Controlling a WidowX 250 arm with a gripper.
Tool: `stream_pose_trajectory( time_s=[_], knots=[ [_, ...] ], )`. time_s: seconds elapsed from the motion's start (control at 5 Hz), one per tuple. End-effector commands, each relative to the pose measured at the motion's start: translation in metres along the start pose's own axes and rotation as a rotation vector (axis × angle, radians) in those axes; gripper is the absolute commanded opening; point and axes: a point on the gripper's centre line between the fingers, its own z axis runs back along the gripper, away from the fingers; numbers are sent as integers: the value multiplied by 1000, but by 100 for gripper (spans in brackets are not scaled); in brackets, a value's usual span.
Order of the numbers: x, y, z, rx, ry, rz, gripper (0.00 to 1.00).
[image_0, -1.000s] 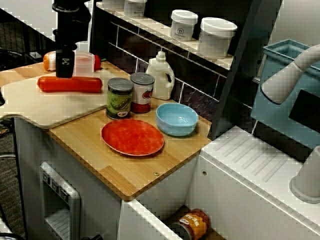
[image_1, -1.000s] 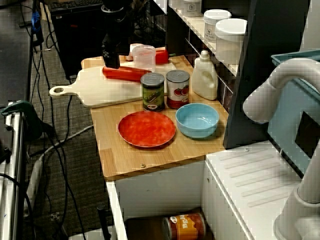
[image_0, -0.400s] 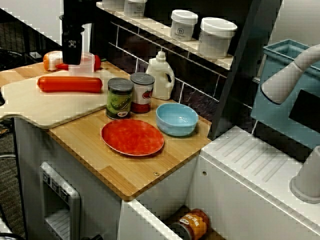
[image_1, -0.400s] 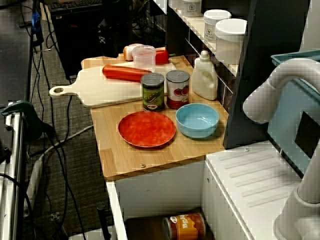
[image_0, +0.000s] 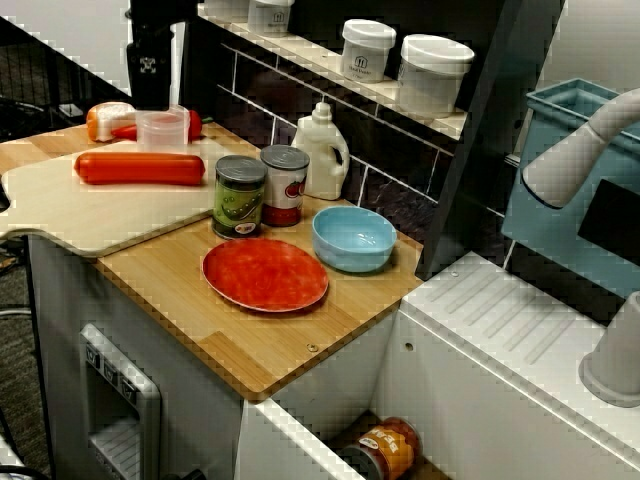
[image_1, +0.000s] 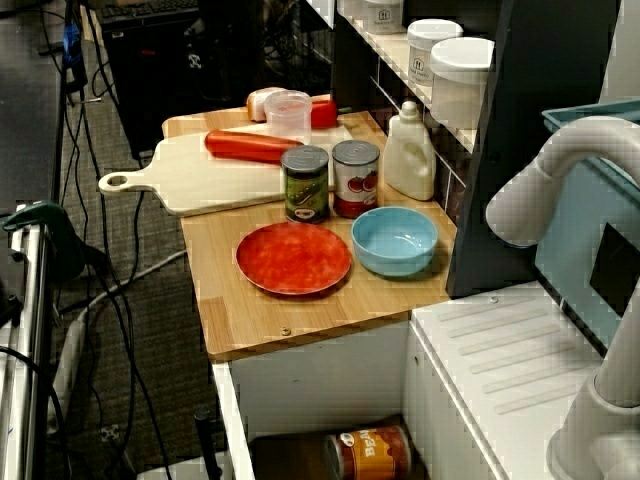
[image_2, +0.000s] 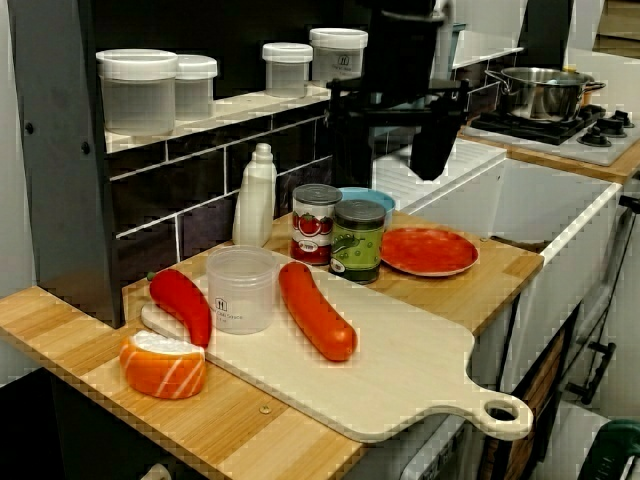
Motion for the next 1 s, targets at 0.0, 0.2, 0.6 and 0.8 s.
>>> stream_pose_trajectory(
  time_s=[0.0,0.2,0.6,0.8],
  knots=[
    [-7,-14,24,37,-76,-54,100],
    [-12,-27,30,34,-100,-90,100],
    [-12,-52,26,56,-128,-142,100],
    [-10,-67,23,73,-138,-169,100]
  ],
)
